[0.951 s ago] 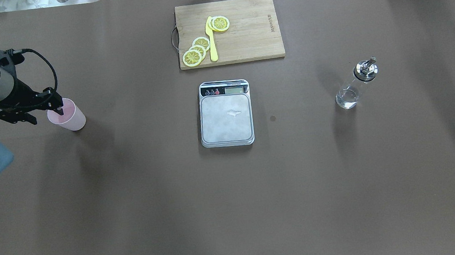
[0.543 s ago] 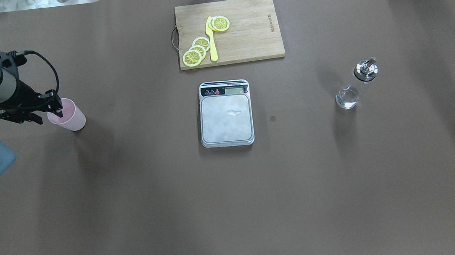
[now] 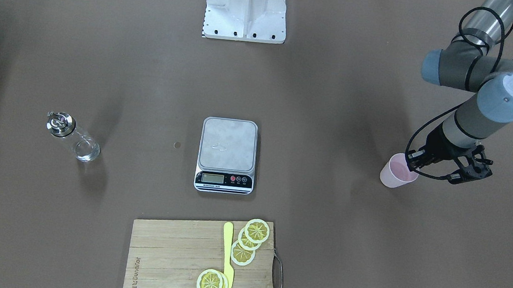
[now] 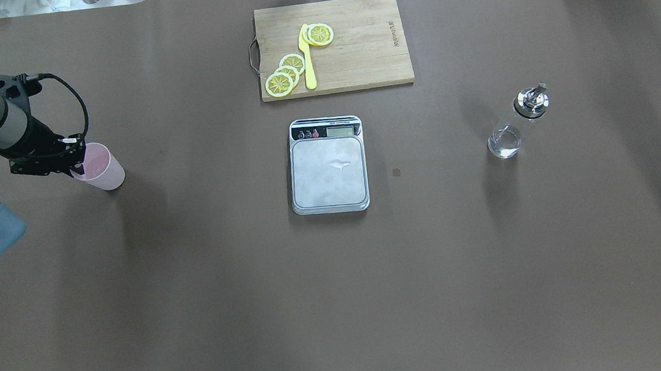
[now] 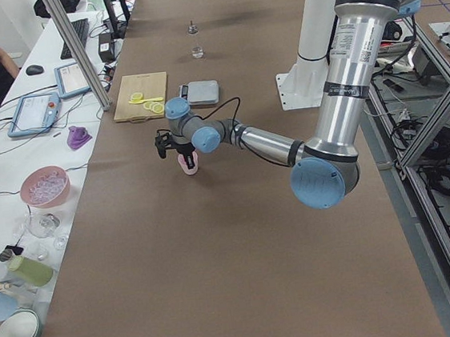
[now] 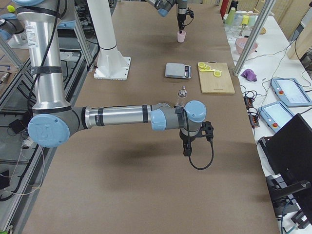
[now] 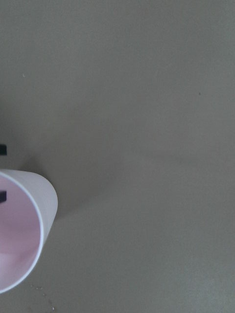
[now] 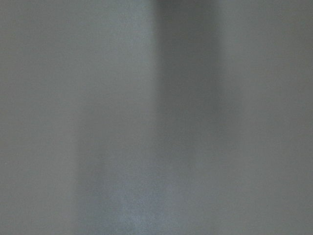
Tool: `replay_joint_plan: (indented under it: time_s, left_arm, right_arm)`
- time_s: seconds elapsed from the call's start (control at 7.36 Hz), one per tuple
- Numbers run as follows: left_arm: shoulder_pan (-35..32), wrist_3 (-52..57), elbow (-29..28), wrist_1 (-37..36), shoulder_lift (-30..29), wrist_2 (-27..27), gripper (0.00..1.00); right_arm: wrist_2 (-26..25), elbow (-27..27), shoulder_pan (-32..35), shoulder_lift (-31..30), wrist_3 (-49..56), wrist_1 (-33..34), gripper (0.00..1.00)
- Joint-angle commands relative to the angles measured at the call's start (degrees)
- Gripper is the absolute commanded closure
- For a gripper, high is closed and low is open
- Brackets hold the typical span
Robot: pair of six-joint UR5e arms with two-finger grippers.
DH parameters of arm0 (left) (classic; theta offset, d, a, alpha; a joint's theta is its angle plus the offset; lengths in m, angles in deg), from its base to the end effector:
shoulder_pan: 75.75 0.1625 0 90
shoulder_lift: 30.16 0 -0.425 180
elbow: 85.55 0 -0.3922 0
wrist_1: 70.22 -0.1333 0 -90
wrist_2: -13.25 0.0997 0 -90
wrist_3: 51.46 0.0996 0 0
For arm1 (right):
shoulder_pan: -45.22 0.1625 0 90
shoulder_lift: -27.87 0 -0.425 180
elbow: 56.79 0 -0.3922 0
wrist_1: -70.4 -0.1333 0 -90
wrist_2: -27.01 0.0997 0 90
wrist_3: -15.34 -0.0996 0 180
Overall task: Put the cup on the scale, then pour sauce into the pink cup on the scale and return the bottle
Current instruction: 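Reach the left gripper down to the pink cup and grasp it, then carry the pink cup with the left gripper onto the scale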
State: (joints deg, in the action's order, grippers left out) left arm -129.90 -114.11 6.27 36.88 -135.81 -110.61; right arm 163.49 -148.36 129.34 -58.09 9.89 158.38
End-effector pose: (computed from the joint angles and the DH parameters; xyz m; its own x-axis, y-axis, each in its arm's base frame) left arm 0.2987 -0.5463 0.4655 0.6525 -0.2517 -0.7148 0.2118 0.9662 -0.1468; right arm 0.0066 -0.5317 0.6028 0.6817 -0.0719 0.7281 0.0370 0.9973 0.0639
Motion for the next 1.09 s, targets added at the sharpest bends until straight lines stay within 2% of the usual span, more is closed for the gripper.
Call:
replay_joint_plan:
  time_s: [0.0,0.14,0.27,0.41,0.68,0.95]
  left_arm:
    - [-0.2,0.0,1.1,-0.7,-0.2,-0.5,1.00]
    - [-1.0,0.2,4.0,-5.9,-0.2,-2.9,1.00]
    - [-3.1,0.9,6.9,-12.6,-2.7,-3.2,1.00]
    - [-3.2,0.7,8.8,-20.0,-6.4,-3.1,1.00]
    - [-2.9,-1.5,8.5,-32.1,-17.3,-3.1,1.00]
    - [-0.6,-12.9,8.1,-32.5,-23.2,-3.3,1.00]
  right_arm:
    - [0.0,0.0,0.0,0.0,0.0,0.0,0.00]
    - [0.0,0.2,0.0,0.0,0.0,0.0,0.00]
    - [0.0,0.3,0.0,0.0,0.0,0.0,0.00]
    - [0.0,0.4,0.0,0.0,0.0,0.0,0.00]
    - [-0.1,0.5,0.0,0.0,0.1,0.0,0.00]
    - [-0.3,0.4,0.0,-0.2,0.2,-0.1,0.00]
